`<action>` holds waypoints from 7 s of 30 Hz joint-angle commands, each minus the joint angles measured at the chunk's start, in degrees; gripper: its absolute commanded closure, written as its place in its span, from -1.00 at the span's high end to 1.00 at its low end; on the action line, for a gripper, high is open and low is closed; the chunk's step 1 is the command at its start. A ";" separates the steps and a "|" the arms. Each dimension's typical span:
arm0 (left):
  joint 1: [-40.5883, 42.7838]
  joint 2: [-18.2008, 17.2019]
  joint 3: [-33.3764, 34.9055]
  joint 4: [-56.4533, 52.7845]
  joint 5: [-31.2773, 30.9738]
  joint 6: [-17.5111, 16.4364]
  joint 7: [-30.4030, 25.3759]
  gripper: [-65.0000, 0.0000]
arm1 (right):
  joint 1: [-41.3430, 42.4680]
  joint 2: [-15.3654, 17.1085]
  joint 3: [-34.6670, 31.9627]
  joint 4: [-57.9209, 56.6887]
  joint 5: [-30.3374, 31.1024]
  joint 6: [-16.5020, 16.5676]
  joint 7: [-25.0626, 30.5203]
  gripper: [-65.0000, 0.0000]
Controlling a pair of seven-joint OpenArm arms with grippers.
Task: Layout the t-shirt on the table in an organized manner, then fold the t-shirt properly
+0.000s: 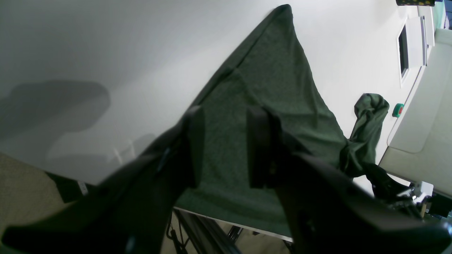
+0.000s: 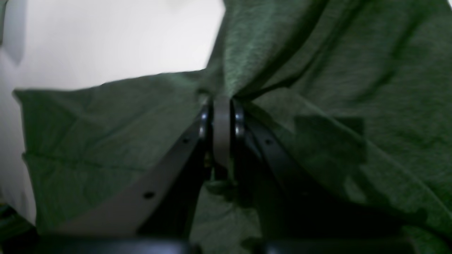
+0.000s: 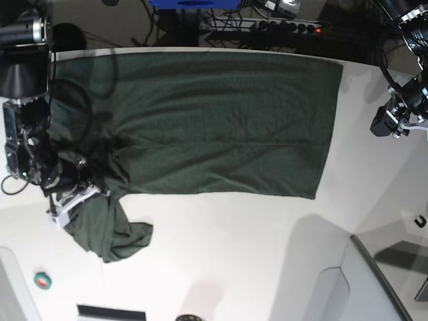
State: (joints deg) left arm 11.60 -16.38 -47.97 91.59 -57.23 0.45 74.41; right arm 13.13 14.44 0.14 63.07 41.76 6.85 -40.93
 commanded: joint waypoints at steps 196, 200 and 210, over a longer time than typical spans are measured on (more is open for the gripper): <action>-0.91 -1.16 -0.43 0.67 -1.19 -0.14 -0.17 -0.42 | -3.06 -1.12 1.66 -2.89 0.57 4.80 -6.41 -0.36; -0.91 -1.16 -0.43 0.67 -1.19 -0.14 -0.17 -0.42 | -2.97 -1.56 1.40 -3.95 0.57 4.80 -6.41 -0.36; -0.83 -1.16 -0.43 0.67 -1.19 -0.14 -0.17 -0.42 | -2.88 -3.76 1.31 -3.51 0.66 4.97 -6.68 -0.38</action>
State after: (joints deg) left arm 11.14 -16.38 -48.14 91.42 -57.34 0.45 74.41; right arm 9.15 10.04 1.28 58.70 42.00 11.18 -47.77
